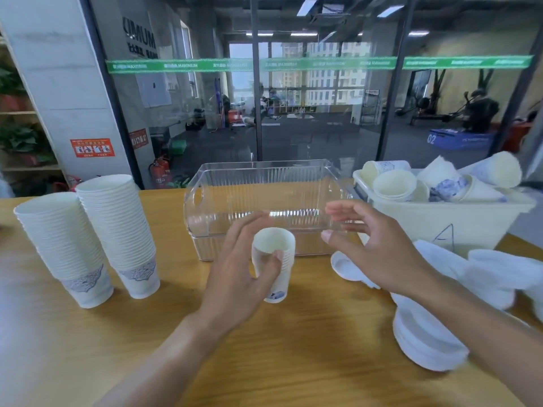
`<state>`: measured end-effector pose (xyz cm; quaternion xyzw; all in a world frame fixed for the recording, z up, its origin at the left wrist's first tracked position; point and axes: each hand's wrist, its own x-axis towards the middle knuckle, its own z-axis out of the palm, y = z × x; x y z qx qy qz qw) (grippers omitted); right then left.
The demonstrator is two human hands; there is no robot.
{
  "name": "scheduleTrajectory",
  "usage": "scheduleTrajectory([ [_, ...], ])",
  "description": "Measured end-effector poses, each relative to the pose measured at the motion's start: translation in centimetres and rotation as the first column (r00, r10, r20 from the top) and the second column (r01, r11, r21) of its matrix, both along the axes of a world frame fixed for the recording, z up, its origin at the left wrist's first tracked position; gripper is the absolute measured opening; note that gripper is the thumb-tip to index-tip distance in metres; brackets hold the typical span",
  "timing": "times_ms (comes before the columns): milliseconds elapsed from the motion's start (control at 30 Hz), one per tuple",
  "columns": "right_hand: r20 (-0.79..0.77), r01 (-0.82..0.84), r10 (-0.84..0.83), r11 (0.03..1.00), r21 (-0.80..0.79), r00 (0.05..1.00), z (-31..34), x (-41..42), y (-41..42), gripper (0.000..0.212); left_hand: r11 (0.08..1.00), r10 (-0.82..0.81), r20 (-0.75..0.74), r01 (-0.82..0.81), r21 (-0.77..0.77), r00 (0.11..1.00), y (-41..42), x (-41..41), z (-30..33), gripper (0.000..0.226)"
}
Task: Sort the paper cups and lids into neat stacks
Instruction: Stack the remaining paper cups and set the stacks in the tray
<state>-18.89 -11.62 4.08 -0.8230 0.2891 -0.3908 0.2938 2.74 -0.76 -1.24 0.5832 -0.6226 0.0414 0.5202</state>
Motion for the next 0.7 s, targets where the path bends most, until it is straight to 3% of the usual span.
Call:
scheduleTrajectory([
  [333, 0.071, 0.274, -0.270, 0.960, -0.055, 0.960, 4.3, -10.1, -6.0, 0.028, 0.999, 0.015, 0.265, -0.004, -0.042, 0.964, -6.8, -6.7, 5.1, 0.034],
  [567, 0.146, 0.472, -0.454, 0.873, -0.124, 0.879, 5.8, -16.9, -11.4, 0.025, 0.993, -0.012, 0.300, -0.024, 0.118, 0.954, -12.6, -11.3, 9.4, 0.036],
  [700, 0.091, 0.580, -0.574, 0.793, -0.186, 0.814, 5.6, -19.1, -14.8, 0.048, 0.970, -0.072, 0.216, 0.018, 0.243, 0.974, -17.1, -12.8, 11.8, 0.041],
])
